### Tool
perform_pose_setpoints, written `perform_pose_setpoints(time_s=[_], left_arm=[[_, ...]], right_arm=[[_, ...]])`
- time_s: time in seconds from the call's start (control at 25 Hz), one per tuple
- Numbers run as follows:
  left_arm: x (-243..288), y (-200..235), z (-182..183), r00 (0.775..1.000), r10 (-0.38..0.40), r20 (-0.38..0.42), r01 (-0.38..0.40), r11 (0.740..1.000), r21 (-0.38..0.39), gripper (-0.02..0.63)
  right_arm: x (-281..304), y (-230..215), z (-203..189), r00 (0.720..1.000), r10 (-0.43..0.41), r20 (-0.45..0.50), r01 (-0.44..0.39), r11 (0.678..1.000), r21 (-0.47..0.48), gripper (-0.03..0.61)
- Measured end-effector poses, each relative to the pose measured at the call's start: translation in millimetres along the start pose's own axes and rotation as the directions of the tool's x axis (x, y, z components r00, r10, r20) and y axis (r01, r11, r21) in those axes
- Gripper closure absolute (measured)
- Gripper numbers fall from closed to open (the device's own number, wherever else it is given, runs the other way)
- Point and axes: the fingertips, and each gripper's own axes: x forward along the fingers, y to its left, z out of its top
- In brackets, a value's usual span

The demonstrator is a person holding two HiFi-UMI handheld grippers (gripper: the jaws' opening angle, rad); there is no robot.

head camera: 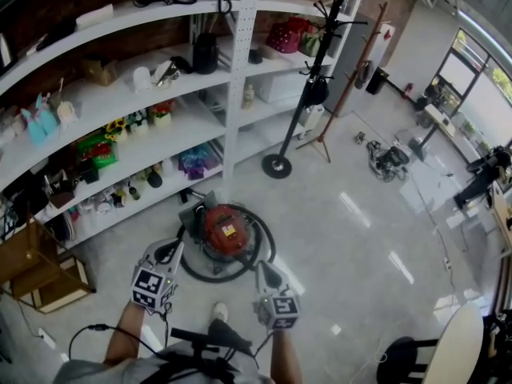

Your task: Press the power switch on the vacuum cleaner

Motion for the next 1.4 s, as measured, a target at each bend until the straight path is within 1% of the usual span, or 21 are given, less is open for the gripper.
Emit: perform_pose_setpoints(time_s=[0.2, 0.4, 0.52, 0.76, 0.92, 1.08, 1.24, 1.36, 1.4], left_arm=[[31.3, 4.7, 7.9, 1.0, 0.025, 0.004, -0.025, 1.0, -0.009, 0.607], [50.9, 11.4, 12.1, 0.999, 0.038, -0.002, -0.038, 0.999, -0.015, 0.607], [61.5, 18.6, 16.6, 0.999, 0.049, 0.007, -0.048, 0.999, -0.01, 0.607], [77.3, 25.0, 15.8, 0.999, 0.054, 0.003, -0.054, 0.999, -0.003, 0.607], [86.7, 28.0, 19.1, 0.999, 0.045, 0.0, -0.045, 0.999, 0.0, 0.607], [103.5, 29.9, 16.4, 1.0, 0.022, -0.003, -0.022, 1.0, -0.015, 0.607], [124.3, 25.5, -1.3, 1.0, -0.018, -0.023, 0.018, 1.0, -0.011, 0.607], [141.6, 24.8, -16.5, 0.998, -0.054, -0.041, 0.053, 0.998, -0.028, 0.607], [146.3, 25.0, -22.3, 0.996, -0.067, -0.05, 0.066, 0.998, -0.022, 0.607]], right_arm=[[23.9, -24.7, 3.8, 0.999, 0.017, -0.029, -0.018, 1.0, -0.026, 0.567], [43.9, -40.3, 13.4, 0.999, 0.032, -0.032, -0.032, 0.999, -0.023, 0.566], [55.6, -46.1, 20.0, 0.998, 0.043, -0.036, -0.044, 0.999, -0.027, 0.566], [73.5, -52.8, 25.0, 0.997, 0.063, -0.035, -0.064, 0.997, -0.04, 0.566], [84.5, -57.7, 28.4, 0.998, 0.062, -0.033, -0.063, 0.997, -0.037, 0.566], [98.2, -61.8, 31.3, 0.999, 0.038, -0.032, -0.041, 0.995, -0.086, 0.566], [111.0, -67.6, 18.0, 0.998, 0.046, -0.05, -0.05, 0.995, -0.082, 0.567], [123.3, -71.5, 9.6, 0.997, 0.033, -0.063, -0.037, 0.997, -0.066, 0.568], [127.0, -72.3, 5.4, 0.997, 0.031, -0.069, -0.035, 0.998, -0.057, 0.567]])
